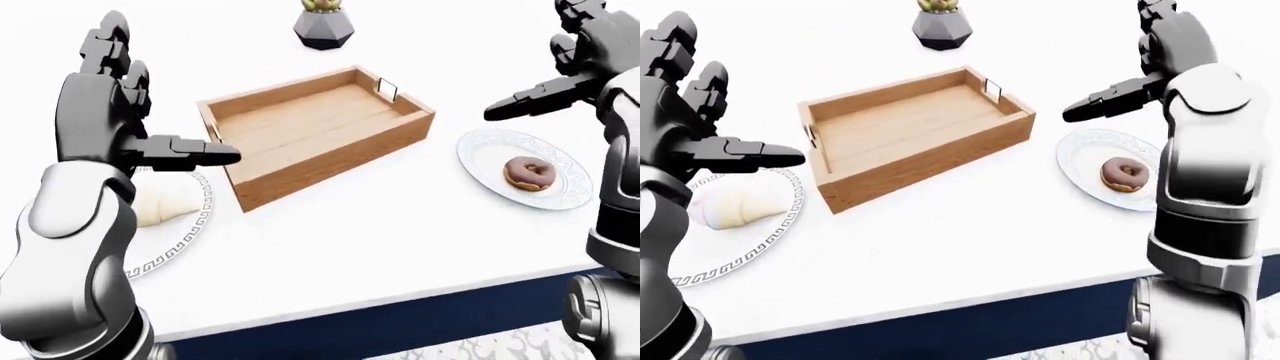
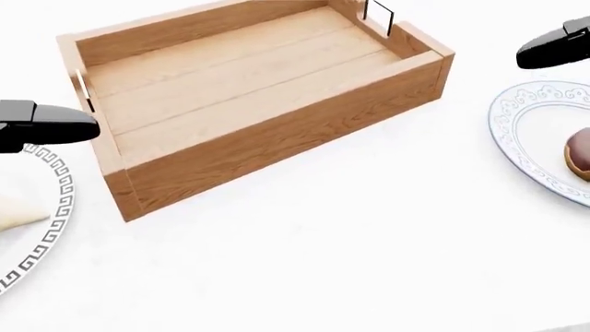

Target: Move the dessert items from the plate to the tray.

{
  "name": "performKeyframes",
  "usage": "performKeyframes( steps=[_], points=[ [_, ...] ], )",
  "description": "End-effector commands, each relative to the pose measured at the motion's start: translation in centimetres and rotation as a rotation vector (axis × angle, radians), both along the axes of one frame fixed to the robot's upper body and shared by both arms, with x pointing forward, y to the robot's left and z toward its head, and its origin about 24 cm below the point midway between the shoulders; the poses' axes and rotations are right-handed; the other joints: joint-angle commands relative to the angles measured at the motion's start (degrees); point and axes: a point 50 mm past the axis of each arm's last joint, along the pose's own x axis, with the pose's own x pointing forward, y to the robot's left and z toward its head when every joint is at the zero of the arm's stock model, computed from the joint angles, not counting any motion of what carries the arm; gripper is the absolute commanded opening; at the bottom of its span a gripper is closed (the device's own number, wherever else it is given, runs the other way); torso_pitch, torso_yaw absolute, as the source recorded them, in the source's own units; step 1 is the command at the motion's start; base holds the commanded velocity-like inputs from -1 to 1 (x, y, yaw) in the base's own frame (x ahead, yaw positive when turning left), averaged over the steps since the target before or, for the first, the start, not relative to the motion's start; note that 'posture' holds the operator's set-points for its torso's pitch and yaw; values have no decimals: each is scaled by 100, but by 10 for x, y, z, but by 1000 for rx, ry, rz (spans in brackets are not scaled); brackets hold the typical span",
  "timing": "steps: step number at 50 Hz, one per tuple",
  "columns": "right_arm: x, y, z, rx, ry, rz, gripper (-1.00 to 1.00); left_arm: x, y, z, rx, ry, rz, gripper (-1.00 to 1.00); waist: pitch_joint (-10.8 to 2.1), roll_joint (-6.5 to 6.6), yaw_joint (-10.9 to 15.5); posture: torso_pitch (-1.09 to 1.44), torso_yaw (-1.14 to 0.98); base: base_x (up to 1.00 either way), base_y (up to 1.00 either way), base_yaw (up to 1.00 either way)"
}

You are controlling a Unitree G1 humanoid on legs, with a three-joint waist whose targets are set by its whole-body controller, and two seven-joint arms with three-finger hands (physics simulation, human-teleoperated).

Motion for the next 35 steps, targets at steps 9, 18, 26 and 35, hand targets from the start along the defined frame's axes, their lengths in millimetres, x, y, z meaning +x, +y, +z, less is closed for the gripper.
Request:
performKeyframes(
  steps=[9, 18, 26, 35],
  points=[
    [11, -36, 6, -289, 141, -103, 100, -6, 3, 10, 8, -78, 13, 100, -193, 32, 15, 0, 0, 0, 0, 0],
    [-1, -50, 4, -419, 333, -42, 100, -5, 3, 3, -13, -60, 9, 100, -177, 49, 18, 0, 0, 0, 0, 0],
    [-6, -51, -14, -453, 446, 20, 100, -4, 3, 3, -20, -53, 6, 100, -160, 33, -5, 0, 0, 0, 0, 0],
    [-8, -49, -29, -478, 492, 51, 100, -4, 2, 4, -22, -50, 5, 100, -149, 40, -20, 0, 0, 0, 0, 0]
  ],
)
